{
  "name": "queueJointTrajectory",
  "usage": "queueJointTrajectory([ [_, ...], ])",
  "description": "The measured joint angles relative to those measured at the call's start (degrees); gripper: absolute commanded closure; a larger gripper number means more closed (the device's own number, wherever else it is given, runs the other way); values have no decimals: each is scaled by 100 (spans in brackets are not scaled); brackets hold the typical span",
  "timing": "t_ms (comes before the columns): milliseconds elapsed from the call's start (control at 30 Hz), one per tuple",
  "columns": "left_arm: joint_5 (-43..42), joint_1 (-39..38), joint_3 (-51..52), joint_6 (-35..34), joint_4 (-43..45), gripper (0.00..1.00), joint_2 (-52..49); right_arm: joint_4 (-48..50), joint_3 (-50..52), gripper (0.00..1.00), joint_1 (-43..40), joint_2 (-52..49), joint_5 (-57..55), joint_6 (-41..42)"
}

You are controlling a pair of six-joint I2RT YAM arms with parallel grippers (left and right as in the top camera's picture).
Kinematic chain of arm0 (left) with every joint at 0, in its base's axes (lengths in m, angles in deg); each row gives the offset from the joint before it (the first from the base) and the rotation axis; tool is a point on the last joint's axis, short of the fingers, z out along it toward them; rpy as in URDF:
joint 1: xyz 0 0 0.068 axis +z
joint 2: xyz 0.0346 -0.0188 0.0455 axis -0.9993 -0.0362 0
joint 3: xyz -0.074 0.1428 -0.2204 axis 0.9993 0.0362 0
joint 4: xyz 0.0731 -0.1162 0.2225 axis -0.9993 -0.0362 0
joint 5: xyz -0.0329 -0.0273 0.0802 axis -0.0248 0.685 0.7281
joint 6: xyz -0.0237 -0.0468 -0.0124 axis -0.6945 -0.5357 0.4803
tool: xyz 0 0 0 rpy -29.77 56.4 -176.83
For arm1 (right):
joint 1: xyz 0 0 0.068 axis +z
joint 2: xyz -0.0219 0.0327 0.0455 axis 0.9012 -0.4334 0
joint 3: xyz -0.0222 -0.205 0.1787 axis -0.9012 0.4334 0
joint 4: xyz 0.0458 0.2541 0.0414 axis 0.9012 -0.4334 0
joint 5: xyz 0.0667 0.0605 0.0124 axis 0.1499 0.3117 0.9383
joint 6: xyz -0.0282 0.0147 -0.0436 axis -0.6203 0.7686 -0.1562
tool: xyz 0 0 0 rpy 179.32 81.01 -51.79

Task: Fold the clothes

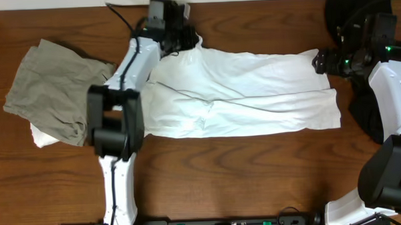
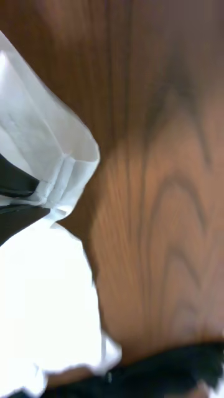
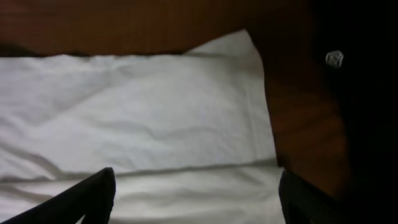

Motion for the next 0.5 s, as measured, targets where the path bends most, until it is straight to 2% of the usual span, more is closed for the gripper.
queueJointTrajectory([
  [167, 17, -2, -120, 35, -404, 94, 625, 348, 0, 14, 0, -208, 0, 2],
  [500, 326, -168, -149, 363, -925, 94, 667, 1075, 0, 8, 0, -1276, 7, 2],
])
